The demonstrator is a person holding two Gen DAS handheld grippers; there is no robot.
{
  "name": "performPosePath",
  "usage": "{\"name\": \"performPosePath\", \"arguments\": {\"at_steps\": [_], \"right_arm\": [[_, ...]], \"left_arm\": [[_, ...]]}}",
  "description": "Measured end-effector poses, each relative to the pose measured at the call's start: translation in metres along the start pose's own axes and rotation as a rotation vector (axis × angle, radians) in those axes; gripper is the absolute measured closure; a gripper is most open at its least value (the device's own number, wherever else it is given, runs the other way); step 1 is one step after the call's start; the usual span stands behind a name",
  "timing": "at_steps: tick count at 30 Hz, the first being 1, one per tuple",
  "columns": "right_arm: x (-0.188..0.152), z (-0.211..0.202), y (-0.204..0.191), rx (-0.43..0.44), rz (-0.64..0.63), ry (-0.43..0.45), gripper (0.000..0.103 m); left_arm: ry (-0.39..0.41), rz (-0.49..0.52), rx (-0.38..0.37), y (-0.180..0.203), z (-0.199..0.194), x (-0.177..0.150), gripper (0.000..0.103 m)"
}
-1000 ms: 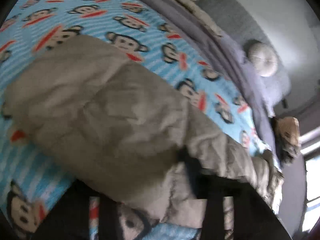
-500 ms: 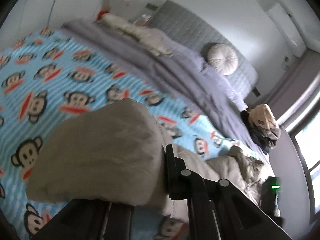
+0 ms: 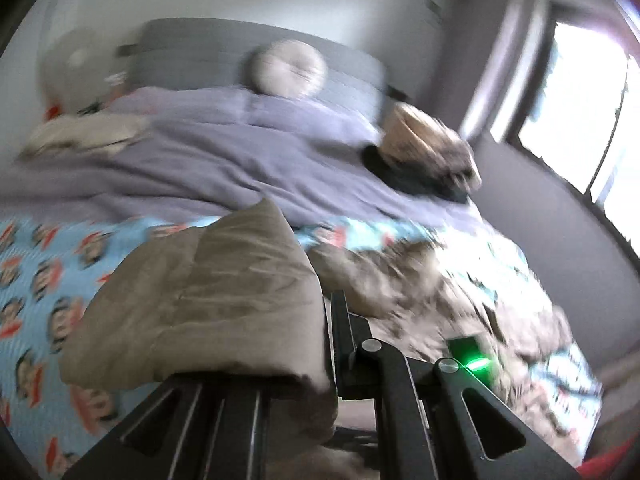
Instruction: Fold large clothes
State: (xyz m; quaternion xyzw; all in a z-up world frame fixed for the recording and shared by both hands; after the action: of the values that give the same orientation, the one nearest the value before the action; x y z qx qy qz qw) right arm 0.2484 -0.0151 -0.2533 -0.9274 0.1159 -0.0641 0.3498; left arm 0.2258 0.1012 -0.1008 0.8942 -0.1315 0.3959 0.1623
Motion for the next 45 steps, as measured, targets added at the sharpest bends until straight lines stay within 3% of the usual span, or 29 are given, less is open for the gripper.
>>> {"name": "performPosePath", "arguments": {"at_steps": [3,6,11,12,13,15,18,22,23,24,25,28,30,31,35,38,41,43,45], "right_arm": [[0.006,-0.057,0.045,-0.072,0.045,0.106,0.088],[0.011,-0.105,0.091,-0.160,0.084,0.192,0.088],[0.022,-0.144,0.143,-0.269,0.107,0.255,0.088],[0.024,-0.146,0.148,-0.281,0.108,0.260,0.087],[0.021,-0.150,0.153,-0.291,0.108,0.264,0.087],[0.017,-0.149,0.156,-0.302,0.106,0.267,0.087],[0.022,-0.147,0.154,-0.309,0.093,0.272,0.087],[0.010,-0.154,0.131,-0.324,0.014,0.278,0.083],[-0.003,-0.162,0.129,-0.327,-0.017,0.280,0.065],[-0.005,-0.162,0.117,-0.335,-0.066,0.284,0.033],[-0.002,-0.158,0.101,-0.332,-0.116,0.294,0.014],[-0.009,-0.143,0.050,-0.337,-0.308,0.315,0.014],[-0.010,-0.123,0.014,-0.346,-0.441,0.312,0.014],[-0.015,-0.118,0.004,-0.355,-0.488,0.307,0.014],[-0.024,-0.042,-0.048,-0.531,-0.783,0.266,0.013],[-0.021,-0.005,-0.060,-0.701,-0.907,0.325,0.014],[0.009,-0.014,-0.059,-0.751,-0.803,0.432,0.015],[0.037,-0.044,-0.043,-0.694,-0.619,0.490,0.022],[0.058,-0.074,-0.013,-0.584,-0.405,0.498,0.029]], "left_arm": [[-0.085,0.118,-0.015,0.057,0.051,-0.003,0.092],[-0.196,0.210,0.031,0.098,0.104,-0.024,0.092],[-0.316,0.292,0.126,0.121,0.140,-0.061,0.089],[-0.329,0.290,0.118,0.120,0.141,-0.065,0.071],[-0.339,0.283,0.103,0.120,0.141,-0.066,0.036],[-0.310,0.290,0.121,0.123,0.135,-0.068,0.011],[-0.314,0.334,0.129,0.128,0.122,-0.067,0.011],[-0.267,0.249,0.170,0.104,0.078,-0.070,0.011],[-0.252,0.218,0.203,0.093,0.065,-0.073,0.011],[-0.238,0.174,0.249,0.077,0.052,-0.074,0.011],[-0.236,0.121,0.301,0.057,0.039,-0.077,0.011],[-0.260,-0.037,0.428,0.001,0.016,-0.092,0.011],[-0.290,-0.153,0.444,-0.033,0.010,-0.102,0.011],[-0.295,-0.207,0.435,-0.047,0.009,-0.105,0.011],[-0.299,-0.398,0.319,-0.094,0.022,-0.114,0.011],[-0.315,-0.432,0.292,-0.101,0.035,-0.125,0.011],[-0.345,-0.398,0.266,-0.098,0.042,-0.130,0.011],[-0.323,-0.405,0.195,-0.101,0.041,-0.119,0.011],[-0.289,-0.463,0.112,-0.116,0.041,-0.109,0.011]]}}
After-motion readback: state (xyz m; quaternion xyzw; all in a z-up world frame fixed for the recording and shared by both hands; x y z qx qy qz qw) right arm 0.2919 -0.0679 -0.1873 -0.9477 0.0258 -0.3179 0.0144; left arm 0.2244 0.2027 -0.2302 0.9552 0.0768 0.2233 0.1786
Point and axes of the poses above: each gripper's, at about its wrist camera, not at the fingertips, and z roughly the way its jaws point, y to its right, x to its top, the point moved 2 cm from there along z, roughly the way its jaws point, and after that the axes turned 7 degrees about z, right-handed, at the moved point
